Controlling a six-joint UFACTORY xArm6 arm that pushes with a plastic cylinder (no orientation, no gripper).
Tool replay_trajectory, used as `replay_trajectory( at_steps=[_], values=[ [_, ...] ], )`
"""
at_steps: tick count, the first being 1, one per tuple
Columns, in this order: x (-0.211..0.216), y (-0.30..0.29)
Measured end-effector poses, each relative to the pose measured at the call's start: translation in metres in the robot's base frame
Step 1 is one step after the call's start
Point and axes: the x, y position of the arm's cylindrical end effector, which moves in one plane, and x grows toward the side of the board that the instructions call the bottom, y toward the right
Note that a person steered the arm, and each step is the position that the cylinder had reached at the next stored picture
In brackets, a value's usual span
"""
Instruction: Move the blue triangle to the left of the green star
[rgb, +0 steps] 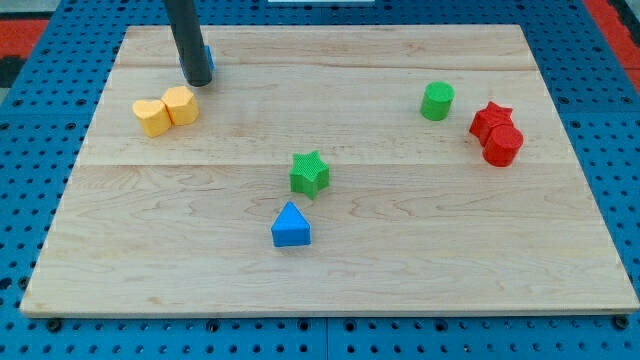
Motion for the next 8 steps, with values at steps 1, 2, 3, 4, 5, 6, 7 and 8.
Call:
replay_trajectory(
  at_steps=[1, 2, 3, 4, 5, 6, 7, 8],
  values=[
    [-0.028, 0.006],
    [-0.020, 0.022],
    [0.022, 0.139],
    [0.107, 0.224],
    [0.209, 0.240],
    [0.248, 0.200],
    [0.248, 0.142],
    [0.248, 0.088]
  ],
)
